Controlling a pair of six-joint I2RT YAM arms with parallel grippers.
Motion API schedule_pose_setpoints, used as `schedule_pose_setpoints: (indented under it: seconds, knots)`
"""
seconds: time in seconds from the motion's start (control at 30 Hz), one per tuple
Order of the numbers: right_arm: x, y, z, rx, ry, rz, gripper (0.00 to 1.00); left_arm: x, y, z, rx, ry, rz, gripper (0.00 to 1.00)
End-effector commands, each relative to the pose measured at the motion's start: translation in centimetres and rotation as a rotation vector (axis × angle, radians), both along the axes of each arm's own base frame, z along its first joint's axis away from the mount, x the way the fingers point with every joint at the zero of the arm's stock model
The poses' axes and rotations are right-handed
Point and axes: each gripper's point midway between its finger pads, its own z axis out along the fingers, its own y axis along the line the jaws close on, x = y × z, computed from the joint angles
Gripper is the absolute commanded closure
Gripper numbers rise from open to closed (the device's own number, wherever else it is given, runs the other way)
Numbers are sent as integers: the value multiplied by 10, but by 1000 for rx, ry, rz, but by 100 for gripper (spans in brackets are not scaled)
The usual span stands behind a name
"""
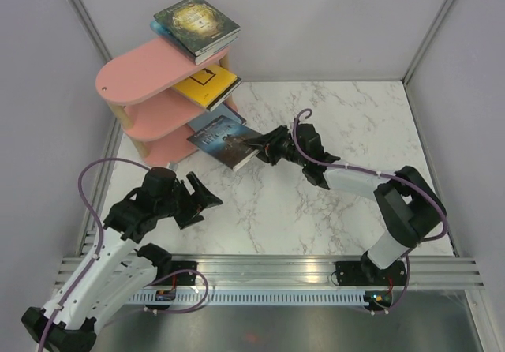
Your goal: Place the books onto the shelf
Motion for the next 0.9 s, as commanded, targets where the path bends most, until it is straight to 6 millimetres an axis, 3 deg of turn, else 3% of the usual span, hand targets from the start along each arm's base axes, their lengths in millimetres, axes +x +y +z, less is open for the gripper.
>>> schedule_pose_setpoints:
  seconds: [0.0,0.03,0.07,0.1,0.17,0.23,0.27,0.3,0.33,0.37,0.43,0.47,0.53,0.6,0.63,0.67,0.7,0.8,0.83,0.87]
  knots:
    - [18,23,90,174,-226,64,100,-7,23,-1,127,-41,-19,12]
    - [23,26,88,173,-226,65,100,-8,25,-1,137,-41,-16,12]
    - [30,32,75,160,-205,71,100,-7,27,1,146,-53,-13,12]
    - [37,38,83,175,-221,76,100,-6,28,3,155,-63,-18,12]
    - [50,47,65,164,-197,78,100,-6,31,4,173,-65,-17,12]
    - [64,55,70,188,-205,74,100,-5,33,4,193,-65,-23,12]
    - [73,60,56,183,-190,71,100,-4,33,5,197,-66,-26,12]
    - [81,64,64,197,-204,69,100,-4,33,6,203,-71,-34,12]
    - [89,67,51,188,-188,64,100,-3,34,6,209,-70,-33,12]
    - [97,69,60,200,-208,58,100,-4,35,6,215,-70,-33,12]
    - [114,69,46,183,-199,40,100,-4,37,6,224,-76,-30,12]
    - [120,71,53,193,-218,40,100,-4,38,6,229,-80,-29,12]
    - [135,69,42,203,-204,19,100,-4,41,6,242,-83,-23,12]
    - [146,69,45,234,-211,6,100,-3,43,4,255,-79,-20,12]
    - [155,67,35,239,-195,-9,100,-2,43,2,266,-68,-18,12]
    - [162,66,39,246,-206,-21,100,-1,44,2,272,-68,-18,12]
    - [168,67,26,235,-191,-30,100,-1,45,0,279,-61,-16,12]
    - [185,67,26,236,-205,-50,100,1,45,-3,293,-41,-15,12]
    - [190,69,8,217,-179,-55,100,3,46,-4,301,-37,-10,12]
    - [197,71,14,222,-195,-58,100,4,46,-4,303,-33,-8,12]
